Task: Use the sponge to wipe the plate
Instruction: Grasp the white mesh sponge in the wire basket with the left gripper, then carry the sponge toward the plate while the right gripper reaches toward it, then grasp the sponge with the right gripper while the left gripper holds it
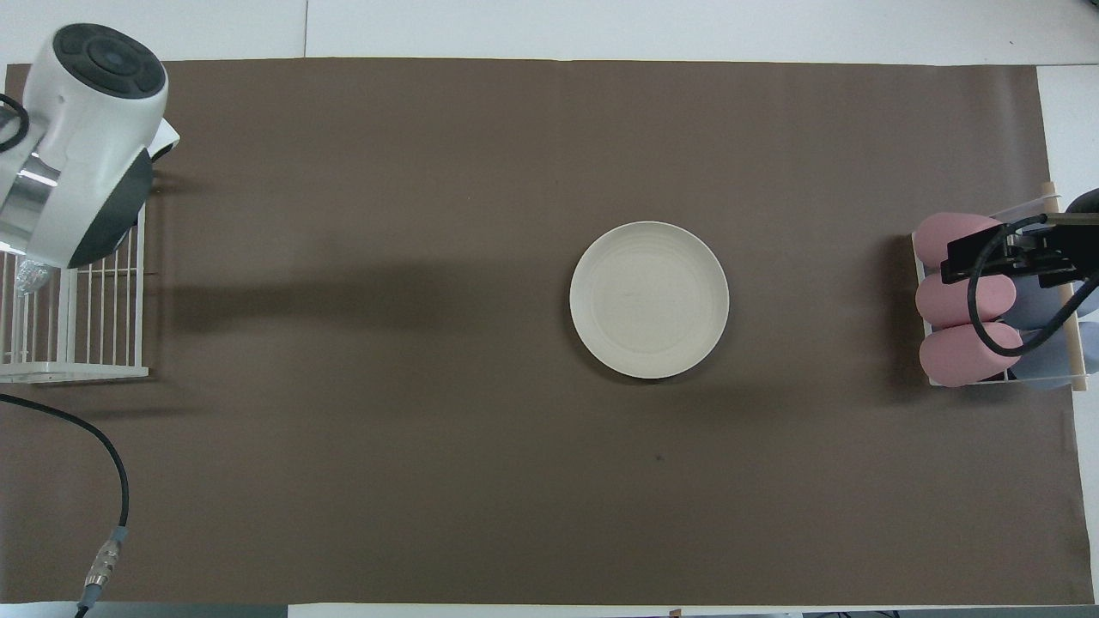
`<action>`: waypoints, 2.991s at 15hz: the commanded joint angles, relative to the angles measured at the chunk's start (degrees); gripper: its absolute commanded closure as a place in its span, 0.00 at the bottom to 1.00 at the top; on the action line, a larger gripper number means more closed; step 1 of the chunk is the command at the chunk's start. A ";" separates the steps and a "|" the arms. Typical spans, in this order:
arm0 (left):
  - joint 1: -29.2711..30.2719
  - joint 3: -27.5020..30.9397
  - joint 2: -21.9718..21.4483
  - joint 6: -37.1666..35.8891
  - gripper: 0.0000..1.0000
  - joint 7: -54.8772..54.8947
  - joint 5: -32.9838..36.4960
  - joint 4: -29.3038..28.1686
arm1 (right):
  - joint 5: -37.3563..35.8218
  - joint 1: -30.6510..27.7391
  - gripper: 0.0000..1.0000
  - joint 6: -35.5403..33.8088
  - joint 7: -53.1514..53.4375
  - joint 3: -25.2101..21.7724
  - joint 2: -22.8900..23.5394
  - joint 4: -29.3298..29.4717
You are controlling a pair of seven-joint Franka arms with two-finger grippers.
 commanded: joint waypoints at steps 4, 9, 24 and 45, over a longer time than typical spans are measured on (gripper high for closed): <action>1.32 1.32 -1.80 -9.72 1.00 -5.68 -31.73 10.56 | -0.11 -0.15 0.00 -2.36 5.55 0.95 -0.27 0.97; 7.56 1.41 -7.51 -9.28 1.00 -8.44 -62.32 5.50 | 1.91 -0.15 0.00 -5.68 23.53 4.02 -1.15 0.97; -2.44 1.06 -35.29 12.95 1.00 25.12 -108.06 -48.74 | 5.85 20.66 0.00 9.83 104.11 13.26 -5.98 -7.28; -11.16 1.24 -43.12 21.31 1.00 41.49 -127.23 -60.63 | 14.83 30.26 1.00 28.67 117.81 13.34 -8.71 -20.92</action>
